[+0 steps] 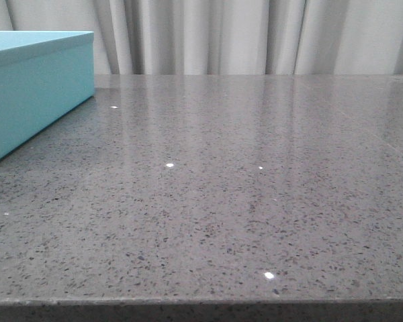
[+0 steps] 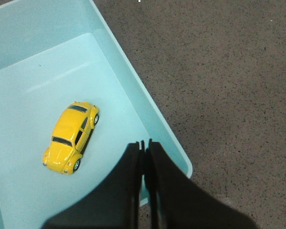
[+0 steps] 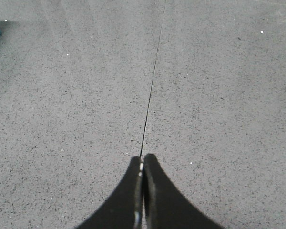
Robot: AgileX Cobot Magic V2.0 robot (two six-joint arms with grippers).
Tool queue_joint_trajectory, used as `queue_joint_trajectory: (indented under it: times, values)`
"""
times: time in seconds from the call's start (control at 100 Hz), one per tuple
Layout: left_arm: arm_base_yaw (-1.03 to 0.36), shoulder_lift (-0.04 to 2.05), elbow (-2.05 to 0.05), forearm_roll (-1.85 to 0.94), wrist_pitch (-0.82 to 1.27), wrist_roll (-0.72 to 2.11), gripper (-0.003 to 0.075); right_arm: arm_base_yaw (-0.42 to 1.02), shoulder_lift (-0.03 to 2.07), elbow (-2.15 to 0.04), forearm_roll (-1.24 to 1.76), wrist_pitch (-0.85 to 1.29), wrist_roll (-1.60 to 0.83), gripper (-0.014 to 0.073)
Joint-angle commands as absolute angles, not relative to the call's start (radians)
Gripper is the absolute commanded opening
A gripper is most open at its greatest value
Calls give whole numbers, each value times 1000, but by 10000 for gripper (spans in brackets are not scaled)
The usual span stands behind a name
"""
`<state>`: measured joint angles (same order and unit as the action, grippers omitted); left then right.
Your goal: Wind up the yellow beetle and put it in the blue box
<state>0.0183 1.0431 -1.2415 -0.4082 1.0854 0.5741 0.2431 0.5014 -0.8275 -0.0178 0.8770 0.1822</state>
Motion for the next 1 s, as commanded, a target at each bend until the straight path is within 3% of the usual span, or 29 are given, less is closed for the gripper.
queue_joint_trajectory:
  times: [0.0, 0.34, 0.81, 0.99]
  values:
    - [22, 948, -1186, -447, 970, 562, -19, 243, 482, -812, -24, 762, 172, -64]
    - [22, 645, -864, -453, 833, 561, -19, 243, 461, -727, -24, 697, 172, -64]
    - [22, 347, -512, -482, 613, 507, -19, 243, 461, -497, -79, 185, 171, -64]
    - [22, 316, -455, -520, 536, 507, -19, 243, 461, -458, -83, 122, 171, -64]
